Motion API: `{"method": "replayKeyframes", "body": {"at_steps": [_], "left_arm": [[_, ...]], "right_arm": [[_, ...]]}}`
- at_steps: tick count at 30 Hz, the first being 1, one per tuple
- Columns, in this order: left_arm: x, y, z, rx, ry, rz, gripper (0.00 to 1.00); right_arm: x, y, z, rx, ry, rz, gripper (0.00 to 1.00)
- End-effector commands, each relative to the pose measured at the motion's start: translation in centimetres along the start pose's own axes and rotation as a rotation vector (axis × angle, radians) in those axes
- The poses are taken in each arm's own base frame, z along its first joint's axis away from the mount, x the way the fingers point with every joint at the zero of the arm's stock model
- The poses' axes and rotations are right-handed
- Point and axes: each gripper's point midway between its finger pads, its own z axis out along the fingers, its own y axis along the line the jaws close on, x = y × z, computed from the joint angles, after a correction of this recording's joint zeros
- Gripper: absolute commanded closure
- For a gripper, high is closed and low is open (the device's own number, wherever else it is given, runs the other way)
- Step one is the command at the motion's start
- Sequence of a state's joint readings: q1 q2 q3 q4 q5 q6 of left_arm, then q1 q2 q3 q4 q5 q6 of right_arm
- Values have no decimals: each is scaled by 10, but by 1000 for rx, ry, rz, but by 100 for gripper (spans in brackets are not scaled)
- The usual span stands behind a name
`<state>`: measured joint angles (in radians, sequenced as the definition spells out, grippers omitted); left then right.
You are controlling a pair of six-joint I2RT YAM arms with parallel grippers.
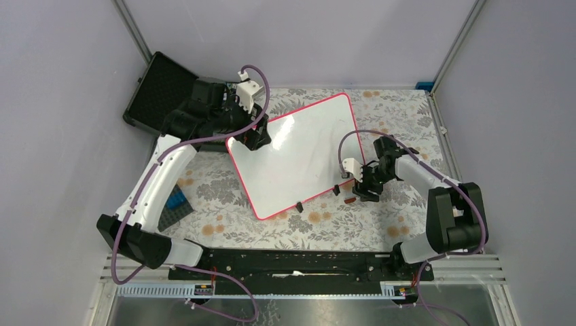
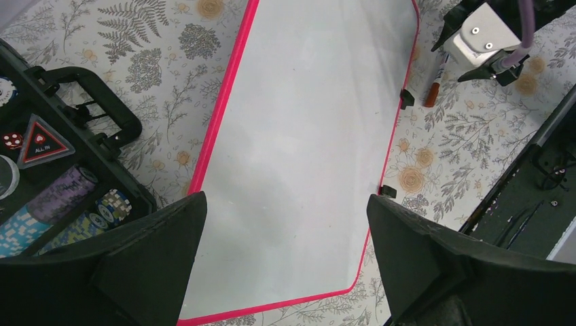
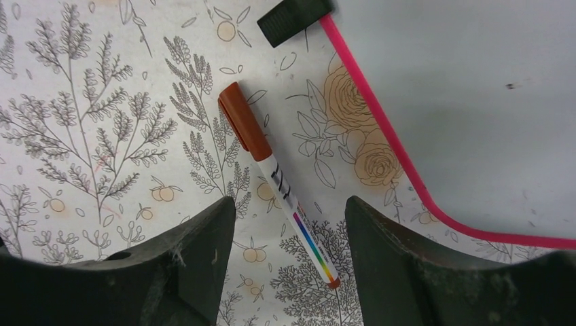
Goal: Write a sentence on the whiteboard
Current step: Move the whiteboard stand to the center of the board.
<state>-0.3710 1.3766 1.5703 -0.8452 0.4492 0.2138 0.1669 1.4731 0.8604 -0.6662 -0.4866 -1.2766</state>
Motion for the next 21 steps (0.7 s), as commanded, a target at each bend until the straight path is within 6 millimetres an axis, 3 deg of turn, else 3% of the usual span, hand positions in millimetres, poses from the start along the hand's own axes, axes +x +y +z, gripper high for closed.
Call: {"method": "replayKeyframes", "body": {"at_steps": [1, 14, 21], "left_arm": [[-8, -3, 2, 24, -24, 7, 1], [-7, -3, 7, 35, -14, -21, 1], [-5, -6, 10, 51, -11, -58, 1]], "right_arm": [[17, 0, 10, -22, 51, -44, 33], [42, 17, 30, -78, 104, -49, 51], [52, 26, 33, -7, 134, -122, 70]]}}
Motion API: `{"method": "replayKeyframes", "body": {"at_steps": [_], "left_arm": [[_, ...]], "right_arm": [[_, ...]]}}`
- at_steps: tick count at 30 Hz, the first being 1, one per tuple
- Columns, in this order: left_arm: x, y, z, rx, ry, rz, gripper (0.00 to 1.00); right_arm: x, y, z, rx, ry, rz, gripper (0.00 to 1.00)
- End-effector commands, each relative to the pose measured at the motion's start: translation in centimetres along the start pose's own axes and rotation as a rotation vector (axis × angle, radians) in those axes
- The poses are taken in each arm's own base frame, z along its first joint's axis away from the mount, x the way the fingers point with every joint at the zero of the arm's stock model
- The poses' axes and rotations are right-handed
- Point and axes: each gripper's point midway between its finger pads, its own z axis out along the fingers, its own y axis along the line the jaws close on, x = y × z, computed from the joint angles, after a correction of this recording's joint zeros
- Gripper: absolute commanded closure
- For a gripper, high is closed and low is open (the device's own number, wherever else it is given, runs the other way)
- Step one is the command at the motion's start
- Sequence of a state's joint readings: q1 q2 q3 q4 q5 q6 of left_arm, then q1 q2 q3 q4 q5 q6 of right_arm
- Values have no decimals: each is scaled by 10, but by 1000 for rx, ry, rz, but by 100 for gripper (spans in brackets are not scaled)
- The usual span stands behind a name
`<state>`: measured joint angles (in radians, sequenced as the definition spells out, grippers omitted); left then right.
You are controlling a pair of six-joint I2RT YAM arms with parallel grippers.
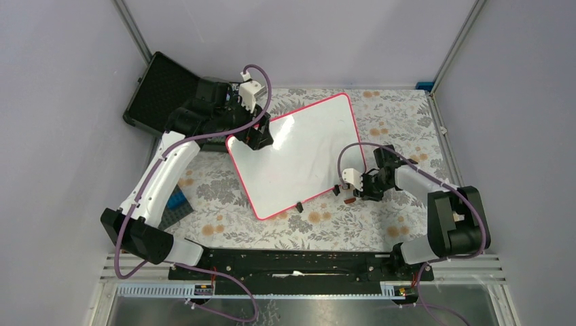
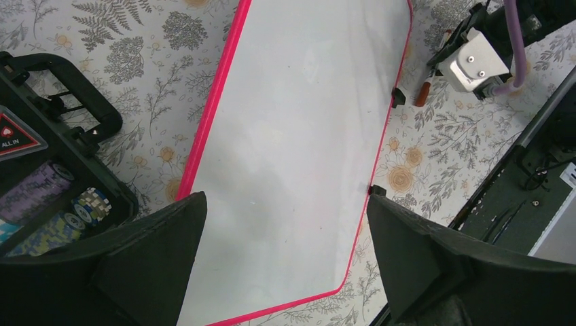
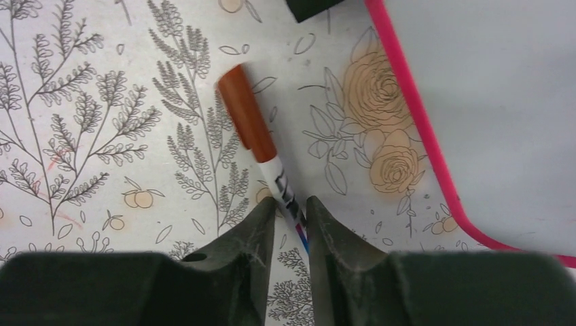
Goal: Write a sentence on the whiteboard
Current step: Move the whiteboard stand to the center of the board, then open the whiteboard marker at the center of the board.
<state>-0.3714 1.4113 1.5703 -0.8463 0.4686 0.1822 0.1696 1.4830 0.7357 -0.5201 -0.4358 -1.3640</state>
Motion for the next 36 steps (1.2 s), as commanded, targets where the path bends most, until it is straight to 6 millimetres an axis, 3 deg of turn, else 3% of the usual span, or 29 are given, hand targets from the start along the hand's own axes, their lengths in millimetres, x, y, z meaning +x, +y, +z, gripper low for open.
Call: {"method": "replayKeyframes", "body": {"at_steps": [1, 7, 11, 19, 23, 26, 29, 36], "left_arm": [[-11, -7, -1, 33, -39, -13, 1], [-12, -10, -5, 31, -76, -38, 1], [-16, -3, -12, -41, -115, -68, 1], [-5, -18, -34, -11, -129, 68, 1], [13, -63, -42, 231, -44, 170, 1], [37, -94, -33, 320, 54, 298, 1], [59, -120, -19, 372, 129, 415, 1], [82, -154, 10, 431, 258, 664, 3]], "right_arm": [[24, 27, 10, -31, 88, -34, 73], [1, 37, -3, -32, 45, -45, 94], [-27, 45, -18, -54, -20, -15, 97], [-102, 53, -63, -159, -253, 228, 100], [-149, 55, -89, -257, -409, 376, 100], [-180, 61, -106, -359, -511, 448, 100], [-196, 69, -111, -424, -529, 478, 100], [-216, 94, -111, -551, -532, 520, 100]]}}
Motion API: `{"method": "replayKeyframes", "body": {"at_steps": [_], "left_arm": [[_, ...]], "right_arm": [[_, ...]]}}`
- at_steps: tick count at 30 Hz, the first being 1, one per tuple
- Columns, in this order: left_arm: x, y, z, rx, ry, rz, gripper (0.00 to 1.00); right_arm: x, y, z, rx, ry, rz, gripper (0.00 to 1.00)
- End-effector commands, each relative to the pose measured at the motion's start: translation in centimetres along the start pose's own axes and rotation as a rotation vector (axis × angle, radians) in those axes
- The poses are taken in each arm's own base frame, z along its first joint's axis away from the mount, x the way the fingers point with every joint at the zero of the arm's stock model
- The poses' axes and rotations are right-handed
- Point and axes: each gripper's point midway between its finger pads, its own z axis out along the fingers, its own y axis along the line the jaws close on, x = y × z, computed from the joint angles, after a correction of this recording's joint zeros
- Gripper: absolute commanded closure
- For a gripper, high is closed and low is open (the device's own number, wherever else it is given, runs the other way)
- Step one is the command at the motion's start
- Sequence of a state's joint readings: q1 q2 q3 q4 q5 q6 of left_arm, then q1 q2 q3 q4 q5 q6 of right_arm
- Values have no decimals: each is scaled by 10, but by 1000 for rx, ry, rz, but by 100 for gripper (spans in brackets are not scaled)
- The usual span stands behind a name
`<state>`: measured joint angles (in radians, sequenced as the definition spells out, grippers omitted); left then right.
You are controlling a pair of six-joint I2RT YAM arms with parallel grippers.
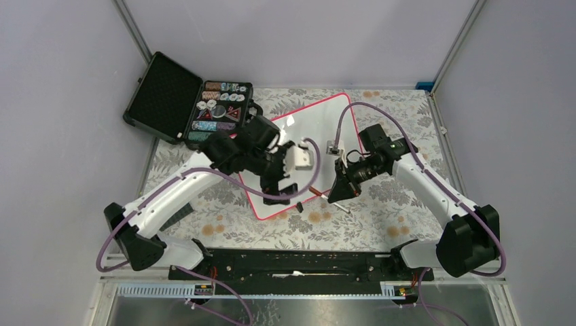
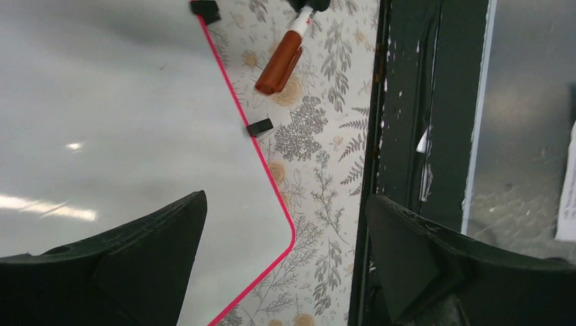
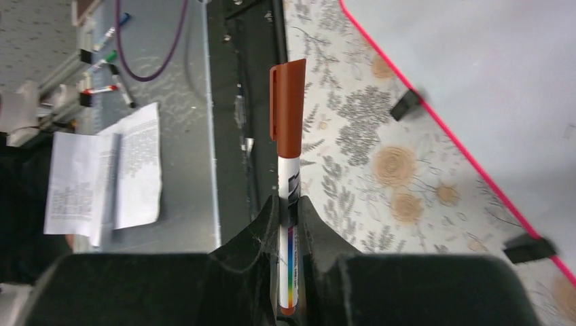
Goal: Write a sentence on the whiteboard
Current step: Open the whiteboard marker at the center of the board.
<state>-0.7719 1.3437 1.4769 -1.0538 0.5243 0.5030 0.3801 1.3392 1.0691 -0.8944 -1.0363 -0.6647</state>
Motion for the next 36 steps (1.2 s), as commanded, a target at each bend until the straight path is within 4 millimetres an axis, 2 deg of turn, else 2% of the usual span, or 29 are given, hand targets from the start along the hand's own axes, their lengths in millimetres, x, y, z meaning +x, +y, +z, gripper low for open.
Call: {"method": "replayKeyframes", "body": {"at_steps": [1, 8, 10, 13, 18, 23, 25, 26, 28, 29, 30, 32, 36], "left_arm": [[-1, -9, 20, -8, 104, 226, 3], [-15, -24, 43, -72, 119, 461, 9], [-14, -32, 49, -58, 134, 516, 14], [-8, -34, 61, -67, 188, 566, 21], [-1, -34, 65, -75, 222, 600, 44], [-1, -33, 62, -84, 218, 594, 78], [0, -34, 63, -89, 212, 577, 95], [2, -34, 63, -90, 210, 563, 100], [6, -34, 62, -72, 195, 509, 100], [7, -32, 61, -62, 178, 469, 100], [7, -30, 57, -54, 155, 427, 100], [5, -24, 48, -31, 101, 334, 100], [8, -17, 30, -1, 15, 209, 100]], "right_arm": [[-10, 29, 9, -117, -19, 100, 100], [-7, 45, 21, -182, 2, 126, 100], [-7, 49, 24, -199, 6, 129, 100], [-7, 53, 26, -216, 13, 126, 100], [-4, 58, 26, -223, 17, 115, 100], [-3, 61, 26, -236, 15, 118, 100], [-6, 65, 25, -258, 1, 103, 98], [-9, 69, 23, -271, -8, 90, 90], [-17, 67, 22, -240, -23, 122, 56], [-23, 61, 23, -191, -34, 150, 38], [-30, 52, 22, -124, -51, 167, 25], [-40, 41, 18, -26, -88, 146, 14], [-61, 42, 5, 16, -128, 107, 4]]}}
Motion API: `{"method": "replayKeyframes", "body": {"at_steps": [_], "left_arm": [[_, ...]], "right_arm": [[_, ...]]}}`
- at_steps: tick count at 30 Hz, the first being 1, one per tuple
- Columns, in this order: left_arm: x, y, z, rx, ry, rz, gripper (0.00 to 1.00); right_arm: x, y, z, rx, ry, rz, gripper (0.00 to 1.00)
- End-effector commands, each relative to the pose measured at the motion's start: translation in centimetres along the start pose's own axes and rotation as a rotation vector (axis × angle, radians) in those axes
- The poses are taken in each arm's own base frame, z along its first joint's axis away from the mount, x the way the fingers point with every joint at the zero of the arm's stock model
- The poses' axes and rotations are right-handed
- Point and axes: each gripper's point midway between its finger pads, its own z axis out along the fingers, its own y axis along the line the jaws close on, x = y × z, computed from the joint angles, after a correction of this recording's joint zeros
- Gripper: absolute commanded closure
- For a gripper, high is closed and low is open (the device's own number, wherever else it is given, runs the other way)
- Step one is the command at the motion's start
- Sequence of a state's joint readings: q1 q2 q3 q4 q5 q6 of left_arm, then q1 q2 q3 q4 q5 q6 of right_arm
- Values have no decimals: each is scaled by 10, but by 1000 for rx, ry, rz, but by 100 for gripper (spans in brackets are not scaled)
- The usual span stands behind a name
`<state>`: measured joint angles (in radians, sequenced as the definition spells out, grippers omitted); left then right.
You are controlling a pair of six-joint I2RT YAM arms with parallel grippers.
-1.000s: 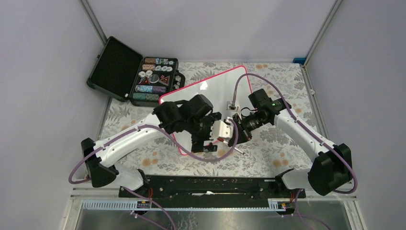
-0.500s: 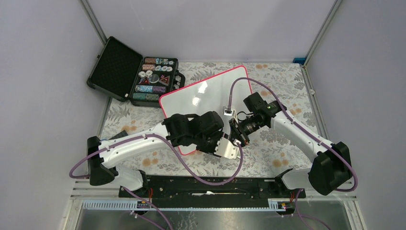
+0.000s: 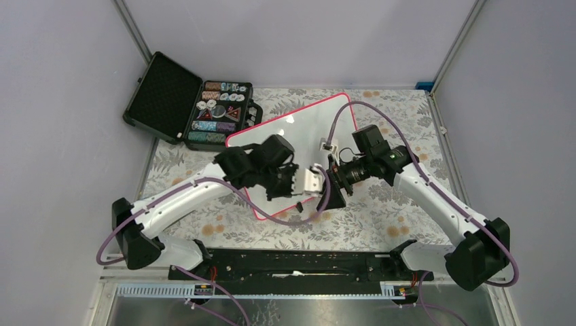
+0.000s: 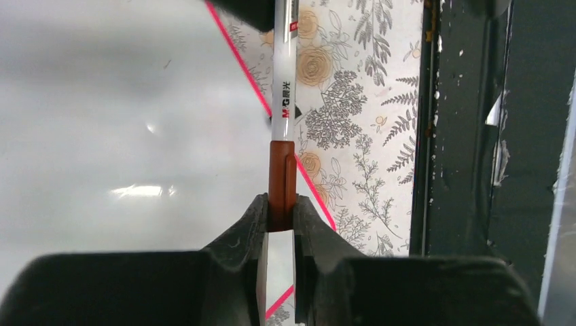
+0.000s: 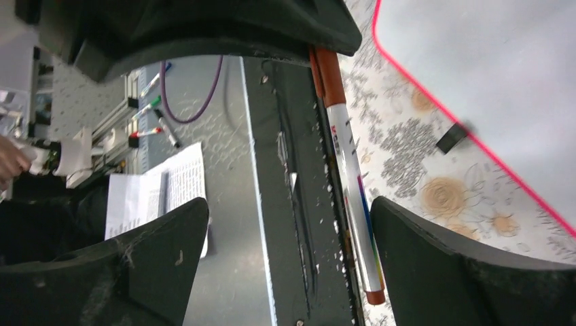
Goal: Write a sentence on the whiteboard
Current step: Open the whiteboard marker at the center of the board.
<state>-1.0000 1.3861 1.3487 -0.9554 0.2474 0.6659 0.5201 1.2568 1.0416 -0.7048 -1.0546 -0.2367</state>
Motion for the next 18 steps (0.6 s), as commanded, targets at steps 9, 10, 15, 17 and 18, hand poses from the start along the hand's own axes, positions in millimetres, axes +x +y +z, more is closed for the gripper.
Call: {"method": "replayKeyframes", "body": {"at_steps": [9, 10, 15, 17, 18], "left_arm": [[-19, 6, -60, 57, -393, -266, 100], [-20, 7, -62, 54, -413, -277, 100], [-25, 10, -70, 58, -496, -335, 100], [-25, 14, -73, 41, -514, -359, 100], [-24, 16, -75, 36, -523, -366, 100]], "right_arm": [[-81, 19, -28, 110, -175, -157, 0], [-86, 23, -28, 84, -184, -157, 0], [-113, 39, -25, -24, -263, -71, 11], [-118, 44, -26, -48, -274, -62, 14], [-120, 44, -26, -52, -275, -59, 15]]}}
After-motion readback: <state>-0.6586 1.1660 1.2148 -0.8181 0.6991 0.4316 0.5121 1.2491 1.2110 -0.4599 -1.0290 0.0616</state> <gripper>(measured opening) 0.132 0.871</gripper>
